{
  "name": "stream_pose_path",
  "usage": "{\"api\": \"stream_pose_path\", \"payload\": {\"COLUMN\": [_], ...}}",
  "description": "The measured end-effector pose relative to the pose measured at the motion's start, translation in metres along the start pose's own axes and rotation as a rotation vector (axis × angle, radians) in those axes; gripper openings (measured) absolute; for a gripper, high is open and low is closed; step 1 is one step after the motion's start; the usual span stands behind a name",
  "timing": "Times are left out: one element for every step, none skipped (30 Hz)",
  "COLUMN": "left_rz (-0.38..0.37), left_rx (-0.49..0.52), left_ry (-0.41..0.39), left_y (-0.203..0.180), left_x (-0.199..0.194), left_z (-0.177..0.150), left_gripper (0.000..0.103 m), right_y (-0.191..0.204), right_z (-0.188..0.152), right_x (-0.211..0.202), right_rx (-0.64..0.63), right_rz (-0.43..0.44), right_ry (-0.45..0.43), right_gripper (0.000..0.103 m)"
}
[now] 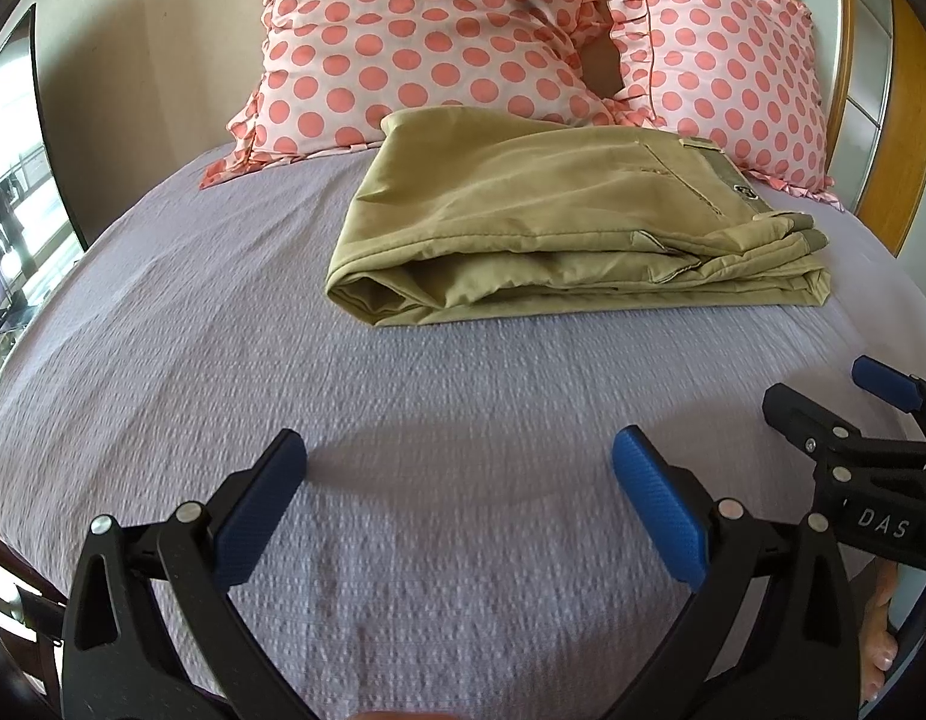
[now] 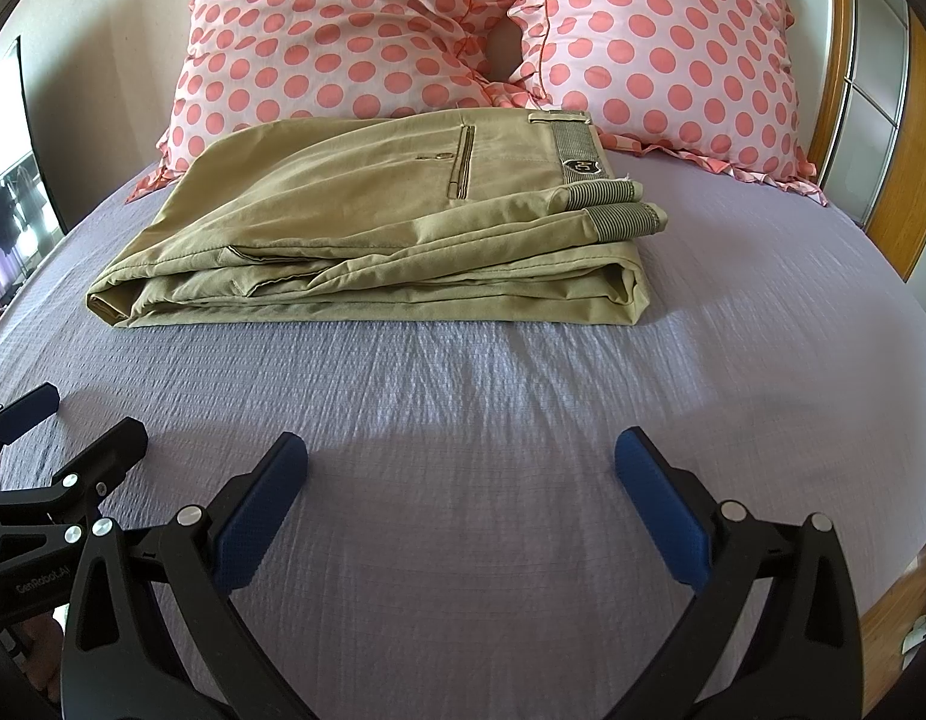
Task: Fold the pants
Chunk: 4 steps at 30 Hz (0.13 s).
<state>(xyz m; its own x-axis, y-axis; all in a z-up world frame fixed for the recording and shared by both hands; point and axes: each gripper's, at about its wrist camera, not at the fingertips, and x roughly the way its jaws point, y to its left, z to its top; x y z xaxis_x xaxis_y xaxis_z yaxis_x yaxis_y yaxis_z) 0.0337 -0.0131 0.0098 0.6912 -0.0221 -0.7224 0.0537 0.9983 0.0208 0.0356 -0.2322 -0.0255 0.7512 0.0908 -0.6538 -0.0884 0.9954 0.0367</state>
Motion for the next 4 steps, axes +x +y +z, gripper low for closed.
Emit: {"api": "stream_pose_path", "payload": {"left_rz": [0.0, 0.0, 0.0, 0.0], "left_rx": [-0.001, -0.001, -0.001, -0.001], "left_ry": [0.002, 0.003, 0.003, 0.003], "left_y": [-0.0001, -0.0003, -0.0006, -0.0007], "left_x": [0.0003, 0.0004, 0.0003, 0.0006], "left_z": [0.0001, 0.0, -0.0003, -0.0003], "left_gripper": [0.101, 0.101, 0.101, 0.101], "right_y": [0.0, 0.0, -0.0001, -0.0001], "right_z": [-0.0001, -0.0005, -0.0003, -0.0005], "right_x": [-0.0001, -0.0003, -0.0002, -0.0003], "right_rx": [0.0, 0.0, 0.0, -0.001], "right_rz": [0.0, 0.0, 0.0, 0.0], "right_ry": [0.0, 0.0, 0.0, 0.0], "right_gripper": [0.102, 0.102, 0.102, 0.102]}}
